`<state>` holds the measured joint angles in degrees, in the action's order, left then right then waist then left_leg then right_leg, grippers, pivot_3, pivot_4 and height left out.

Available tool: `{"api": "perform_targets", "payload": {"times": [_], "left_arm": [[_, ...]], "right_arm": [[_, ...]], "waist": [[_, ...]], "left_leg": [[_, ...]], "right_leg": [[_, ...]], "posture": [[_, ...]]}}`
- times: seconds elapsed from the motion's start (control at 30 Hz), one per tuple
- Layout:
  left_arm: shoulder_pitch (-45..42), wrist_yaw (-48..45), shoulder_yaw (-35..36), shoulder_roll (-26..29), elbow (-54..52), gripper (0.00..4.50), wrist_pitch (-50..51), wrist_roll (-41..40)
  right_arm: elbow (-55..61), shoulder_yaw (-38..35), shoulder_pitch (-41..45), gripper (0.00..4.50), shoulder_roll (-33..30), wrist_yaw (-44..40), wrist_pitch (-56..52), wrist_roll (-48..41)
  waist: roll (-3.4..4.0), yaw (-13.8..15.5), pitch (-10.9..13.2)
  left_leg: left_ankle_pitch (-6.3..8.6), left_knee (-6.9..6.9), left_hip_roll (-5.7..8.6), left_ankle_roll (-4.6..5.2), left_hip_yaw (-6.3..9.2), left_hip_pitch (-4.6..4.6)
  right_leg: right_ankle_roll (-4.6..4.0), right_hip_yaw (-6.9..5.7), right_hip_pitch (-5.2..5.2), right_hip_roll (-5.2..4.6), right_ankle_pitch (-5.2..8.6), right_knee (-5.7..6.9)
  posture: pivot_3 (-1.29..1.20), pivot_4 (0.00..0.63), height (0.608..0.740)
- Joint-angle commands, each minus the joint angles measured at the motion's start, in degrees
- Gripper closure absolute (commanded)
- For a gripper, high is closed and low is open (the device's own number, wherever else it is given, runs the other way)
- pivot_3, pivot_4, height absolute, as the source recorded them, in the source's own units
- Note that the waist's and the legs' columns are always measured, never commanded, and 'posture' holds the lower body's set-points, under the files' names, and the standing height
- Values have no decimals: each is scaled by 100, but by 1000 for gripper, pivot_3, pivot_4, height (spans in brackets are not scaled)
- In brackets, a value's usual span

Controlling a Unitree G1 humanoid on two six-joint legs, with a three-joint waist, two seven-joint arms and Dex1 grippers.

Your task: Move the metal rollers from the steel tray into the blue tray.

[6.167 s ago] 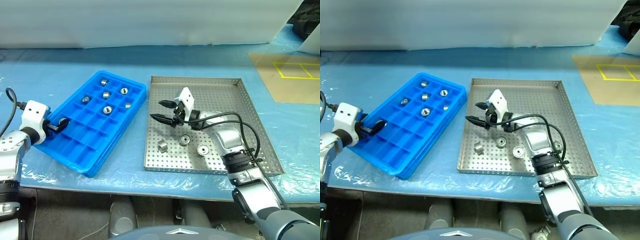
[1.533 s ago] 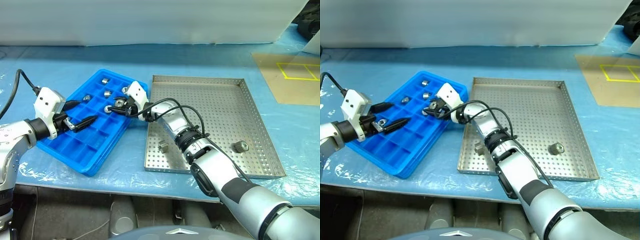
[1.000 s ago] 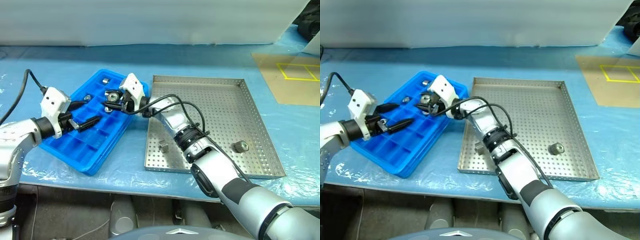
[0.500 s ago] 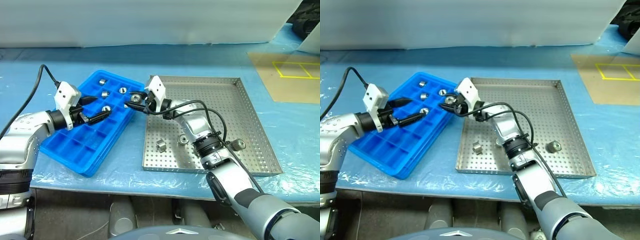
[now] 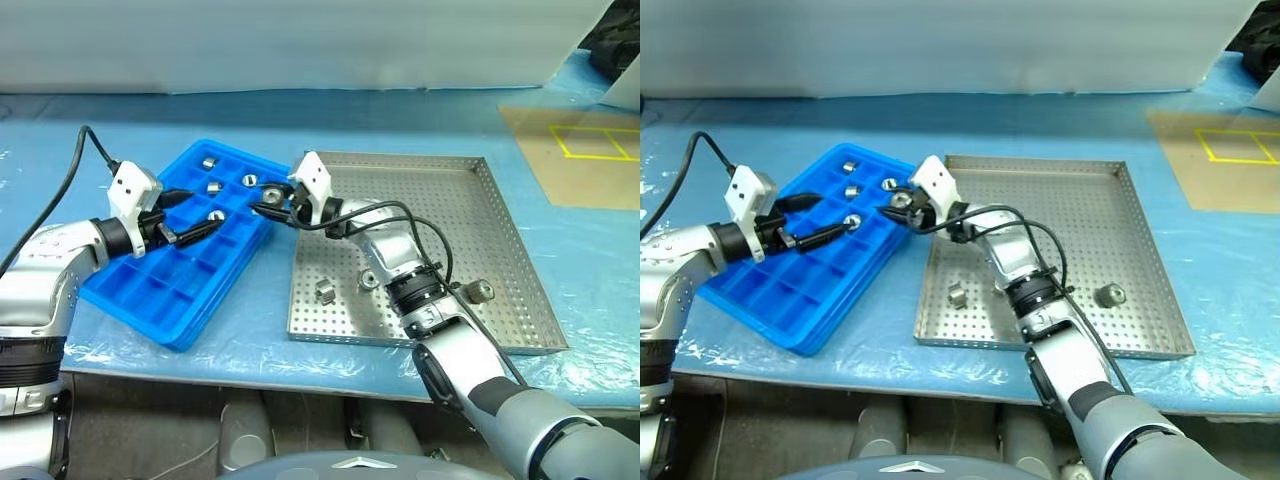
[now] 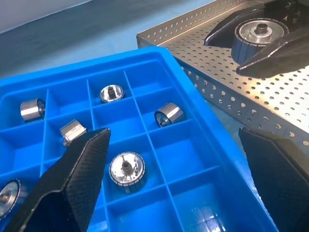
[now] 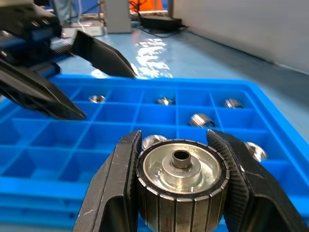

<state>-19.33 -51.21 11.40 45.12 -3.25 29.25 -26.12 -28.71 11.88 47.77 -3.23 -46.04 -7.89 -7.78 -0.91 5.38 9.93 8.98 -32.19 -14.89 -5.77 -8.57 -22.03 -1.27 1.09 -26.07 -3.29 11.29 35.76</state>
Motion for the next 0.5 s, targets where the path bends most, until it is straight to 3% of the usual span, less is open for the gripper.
{"api": "perform_targets", "payload": {"times": [0.03,0.5], "left_arm": [[25,-23,169,137,-224,0,-33,-35],[661,224,605,201,-887,0,239,-243]], "right_arm": [[459,-225,-87,2808,-130,32,-163,-165],[499,0,-26,2808,16,-155,-98,-64]], "waist": [[0,7,0],[0,19,0]], "left_leg": [[0,0,0,0,0,0],[2,2,-2,3,0,1]], "right_leg": [[0,0,1,0,0,0],[0,-1,0,1,0,-5]], "posture": [[87,150,740],[148,150,740]]}}
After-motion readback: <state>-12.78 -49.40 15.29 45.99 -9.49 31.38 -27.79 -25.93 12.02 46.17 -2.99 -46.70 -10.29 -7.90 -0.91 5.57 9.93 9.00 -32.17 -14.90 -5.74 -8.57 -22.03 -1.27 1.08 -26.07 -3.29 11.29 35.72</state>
